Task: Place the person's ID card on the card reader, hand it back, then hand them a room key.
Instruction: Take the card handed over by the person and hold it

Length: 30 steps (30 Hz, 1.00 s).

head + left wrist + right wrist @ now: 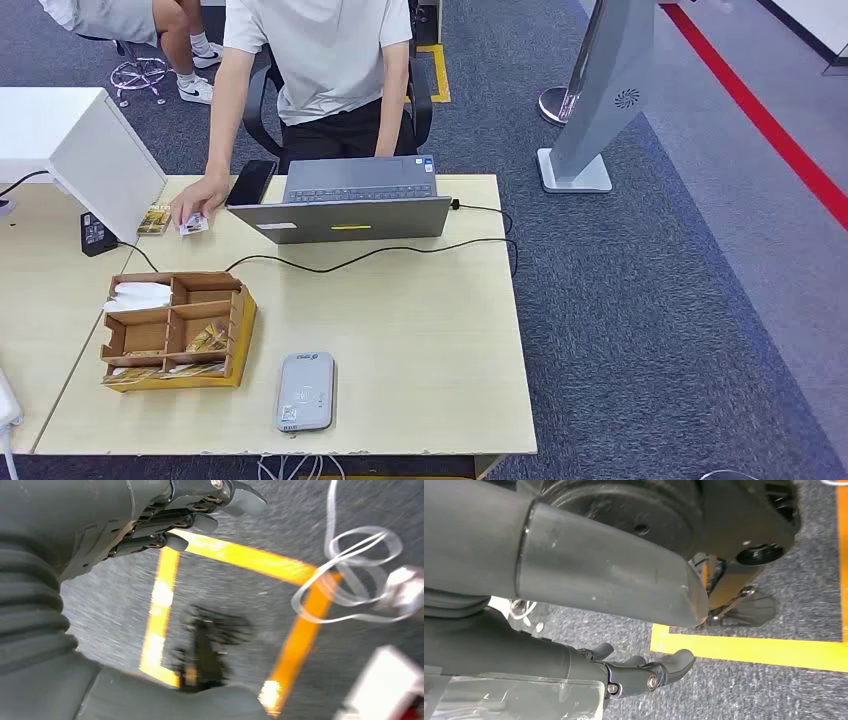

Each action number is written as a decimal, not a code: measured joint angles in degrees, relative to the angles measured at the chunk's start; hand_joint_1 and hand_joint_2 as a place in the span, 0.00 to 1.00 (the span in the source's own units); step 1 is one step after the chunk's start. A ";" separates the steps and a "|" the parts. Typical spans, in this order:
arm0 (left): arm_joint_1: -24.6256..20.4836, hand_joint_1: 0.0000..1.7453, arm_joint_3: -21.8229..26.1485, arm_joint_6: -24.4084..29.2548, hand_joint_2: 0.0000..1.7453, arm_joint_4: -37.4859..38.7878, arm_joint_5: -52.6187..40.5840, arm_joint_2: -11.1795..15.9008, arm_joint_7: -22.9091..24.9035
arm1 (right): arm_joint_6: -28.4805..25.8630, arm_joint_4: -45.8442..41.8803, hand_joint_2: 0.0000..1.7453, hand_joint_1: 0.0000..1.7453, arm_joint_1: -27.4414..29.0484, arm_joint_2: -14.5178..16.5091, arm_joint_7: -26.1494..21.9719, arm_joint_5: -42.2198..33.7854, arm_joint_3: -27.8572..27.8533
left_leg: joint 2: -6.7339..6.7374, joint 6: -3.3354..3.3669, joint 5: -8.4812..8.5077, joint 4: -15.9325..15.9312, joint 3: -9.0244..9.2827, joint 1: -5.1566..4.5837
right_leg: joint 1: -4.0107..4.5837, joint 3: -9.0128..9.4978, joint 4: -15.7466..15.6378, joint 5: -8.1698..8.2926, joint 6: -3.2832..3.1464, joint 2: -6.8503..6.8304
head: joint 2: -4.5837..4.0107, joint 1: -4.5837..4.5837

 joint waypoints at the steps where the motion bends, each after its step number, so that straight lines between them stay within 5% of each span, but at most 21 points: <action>1: 0.11 0.00 -0.76 0.08 0.00 0.39 -0.29 0.19 0.23 | 0.03 -0.14 0.33 0.00 0.11 -0.03 0.16 0.43 -0.16 | 0.00 0.00 0.00 0.00 0.00 0.00 | 0.00 0.00 0.00 0.00 0.00 0.00 | 0.00 -0.01; 3: 0.44 0.00 -3.08 0.34 0.00 1.56 -1.22 0.77 0.98 | 0.20 -0.56 0.75 0.00 0.43 -0.12 0.59 1.72 -0.67 | 0.00 0.00 0.00 0.00 0.00 0.00 | 0.00 0.00 0.00 0.00 0.00 0.00 | 0.00 -0.02; 4: 0.64 0.00 -4.53 0.50 0.25 2.28 -1.79 1.14 1.47 | 0.35 -0.82 1.00 0.00 0.64 -0.17 0.87 2.53 -1.00 | 0.00 0.00 0.00 0.00 0.00 0.00 | 0.00 -0.01 0.00 0.00 0.00 0.00 | 0.00 -0.02; 7: 1.20 0.00 -8.30 1.05 1.00 3.95 -3.38 2.05 2.84 | 0.83 -1.45 1.00 0.00 1.12 -0.30 1.63 4.76 -1.76 | 0.00 0.00 0.00 0.00 0.00 0.00 | 0.00 -0.01 0.00 -0.01 0.00 0.00 | 0.00 -0.01; 24: 1.76 0.00 -13.46 1.31 1.00 6.31 -4.26 3.54 3.44 | 0.95 -2.62 1.00 0.00 1.70 -0.54 2.21 5.99 -2.86 | 0.00 0.00 0.00 0.00 0.00 0.00 | 0.00 0.00 0.00 -0.01 0.00 0.00 | 0.00 0.00; 26: 1.75 0.00 -13.51 1.32 1.00 6.40 -4.26 3.56 3.44 | 0.95 -2.66 0.50 0.00 1.73 -0.55 2.21 5.99 -2.86 | 0.00 0.00 0.00 0.00 0.00 0.00 | 0.00 -0.01 0.00 -0.01 0.00 0.00 | 0.00 -0.01; 28: 1.76 0.00 -13.56 1.32 0.50 6.51 -4.26 3.58 3.44 | 0.95 -2.71 0.00 0.00 1.75 -0.56 2.21 5.99 -2.86 | 0.00 0.00 0.00 0.00 0.00 0.00 | 0.00 -0.01 0.00 -0.01 0.00 0.00 | 0.00 -0.02; 30: 1.76 0.00 -13.61 1.32 0.50 6.58 -4.26 3.58 3.44 | 0.95 -2.75 0.50 0.00 1.76 -0.56 2.21 5.99 -2.87 | 0.00 0.00 0.00 0.00 0.00 0.00 | 0.00 -0.01 0.00 -0.01 0.00 0.00 | 0.00 -0.01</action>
